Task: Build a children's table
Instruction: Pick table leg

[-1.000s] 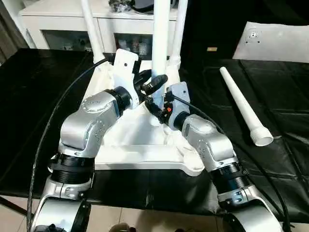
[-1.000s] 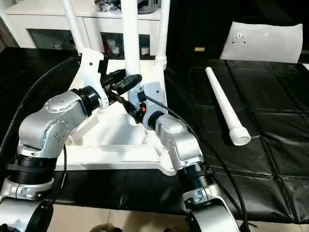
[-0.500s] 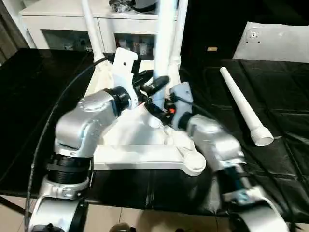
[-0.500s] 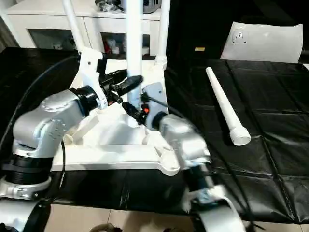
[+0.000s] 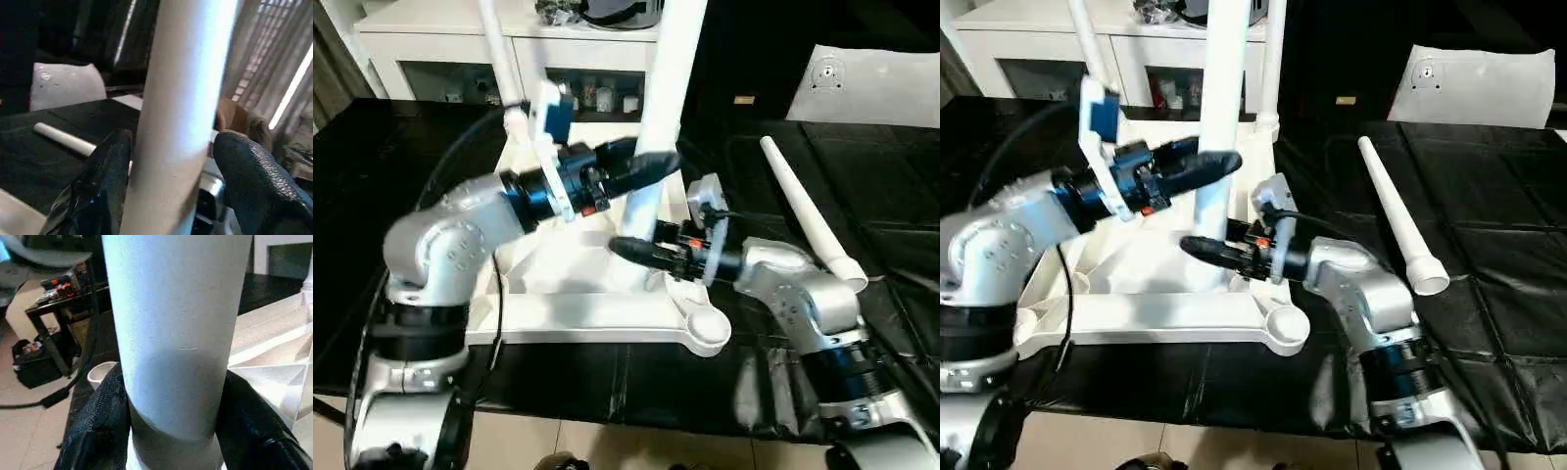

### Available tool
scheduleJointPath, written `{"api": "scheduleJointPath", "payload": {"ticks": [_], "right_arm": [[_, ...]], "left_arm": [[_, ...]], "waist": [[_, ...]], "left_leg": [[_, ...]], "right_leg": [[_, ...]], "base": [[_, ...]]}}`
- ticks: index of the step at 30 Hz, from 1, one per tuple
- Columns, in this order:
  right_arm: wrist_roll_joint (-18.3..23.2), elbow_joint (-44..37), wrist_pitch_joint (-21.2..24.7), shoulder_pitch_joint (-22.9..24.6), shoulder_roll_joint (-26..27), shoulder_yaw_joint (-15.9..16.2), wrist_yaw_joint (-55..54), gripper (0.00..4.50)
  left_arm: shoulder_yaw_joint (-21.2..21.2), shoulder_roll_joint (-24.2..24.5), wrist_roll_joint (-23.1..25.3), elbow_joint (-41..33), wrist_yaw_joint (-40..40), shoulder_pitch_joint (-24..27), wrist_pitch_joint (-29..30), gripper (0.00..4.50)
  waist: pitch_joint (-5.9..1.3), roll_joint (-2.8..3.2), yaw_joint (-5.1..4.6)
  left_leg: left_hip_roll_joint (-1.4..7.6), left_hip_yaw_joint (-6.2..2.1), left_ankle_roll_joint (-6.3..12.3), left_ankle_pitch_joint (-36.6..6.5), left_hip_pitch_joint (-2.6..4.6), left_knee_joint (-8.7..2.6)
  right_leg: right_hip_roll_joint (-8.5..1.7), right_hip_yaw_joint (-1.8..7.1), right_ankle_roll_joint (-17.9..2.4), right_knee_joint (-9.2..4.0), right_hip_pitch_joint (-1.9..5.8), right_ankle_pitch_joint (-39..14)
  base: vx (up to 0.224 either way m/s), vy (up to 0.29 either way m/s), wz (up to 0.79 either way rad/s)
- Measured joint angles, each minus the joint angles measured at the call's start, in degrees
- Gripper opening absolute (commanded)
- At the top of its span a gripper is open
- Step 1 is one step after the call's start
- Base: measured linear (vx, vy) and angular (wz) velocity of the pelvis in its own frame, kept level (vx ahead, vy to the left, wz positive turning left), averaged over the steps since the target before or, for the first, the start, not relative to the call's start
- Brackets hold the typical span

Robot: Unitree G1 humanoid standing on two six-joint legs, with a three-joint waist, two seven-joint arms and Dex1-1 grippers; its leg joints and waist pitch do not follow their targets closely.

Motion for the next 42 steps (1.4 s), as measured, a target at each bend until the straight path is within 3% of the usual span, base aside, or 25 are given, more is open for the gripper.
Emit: {"api": "scheduleJointPath", "payload": {"ticks": [6, 16, 26, 31, 32, 33, 36, 42], "right_arm": [[2.5, -0.5, 2.6, -0.1, -2.2, -0.3, 3.6, 1.93], [2.3, -0.5, 3.9, -0.1, -4.3, 0.7, 5.8, 1.93], [1.4, -0.5, 3.9, -0.1, -4.5, 1.2, 6.1, 1.93], [1.1, 0.2, 3.6, -1.0, -4.4, 1.2, 4.9, 1.93], [1.1, 0.2, 3.6, -1.3, -4.3, 1.1, 4.4, 2.49], [1.1, 0.6, 3.6, -1.7, -4.0, 0.9, 3.7, 2.63], [1.0, 1.1, 3.3, -2.2, -3.3, -0.5, 1.3, 2.69], [-0.8, 4.7, -2.1, -4.0, -1.5, -3.8, -3.8, 3.18]], "left_arm": [[-0.1, 0.7, -0.9, 0.1, -2.0, 0.2, 0.2, 2.67], [-3.4, 2.0, 2.0, 1.0, -4.3, 0.6, -3.0, 1.91], [-3.7, 2.3, 2.3, 1.0, -5.1, 1.1, -3.5, 1.79], [-1.2, 0.4, 1.2, 2.8, -3.2, 1.2, -2.8, 1.79], [-0.8, 0.2, 1.0, 2.9, -2.7, 1.2, -2.8, 1.79], [-0.2, -0.2, 0.8, 3.5, -1.9, 1.1, -2.9, 1.79], [1.1, -1.1, 0.8, 5.6, 1.1, 0.9, -2.9, 1.79], [5.0, -2.7, 1.4, 10.3, 9.4, 0.0, -2.4, 1.77]], "waist": [[0.00, 0.00, 0.17], [0.00, 0.00, 0.54], [0.00, 0.00, 0.68], [0.00, 0.00, 0.75], [0.00, 0.00, 0.75], [0.00, 0.00, 0.74], [0.00, 0.00, 0.81], [0.00, -0.01, 0.96]], "left_leg": [[0.00, 0.00, 0.01, 0.0, -0.01, 0.00], [0.01, 0.00, 0.01, 0.0, 0.00, 0.01], [0.00, 0.00, 0.01, 0.0, 0.00, 0.02], [0.01, 0.00, 0.01, 0.0, 0.00, 0.03], [0.01, 0.00, 0.01, 0.0, 0.00, 0.03], [0.01, 0.00, 0.01, 0.0, 0.00, 0.03], [0.01, 0.00, 0.01, 0.0, -0.01, 0.03], [0.01, 0.00, 0.01, 0.0, -0.05, 0.04]], "right_leg": [[0.00, -0.01, 0.0, -0.01, 0.00, 0.0], [0.00, -0.01, 0.0, -0.01, 0.00, 0.0], [0.00, -0.02, 0.0, -0.01, 0.00, 0.0], [0.00, -0.03, 0.0, -0.01, 0.00, 0.0], [0.00, -0.02, 0.0, -0.01, 0.00, 0.0], [0.00, -0.02, 0.0, 0.00, 0.00, 0.0], [0.00, -0.03, 0.0, -0.01, 0.00, 0.0], [0.00, -0.03, 0.0, -0.01, -0.03, 0.0]], "base": [[0.000, 0.000, 0.00], [0.000, 0.000, 0.00], [0.000, 0.000, 0.00], [0.000, 0.000, 0.00], [0.000, 0.000, 0.00], [0.000, 0.000, 0.00], [0.000, 0.000, 0.00], [0.000, 0.000, 0.00]]}}
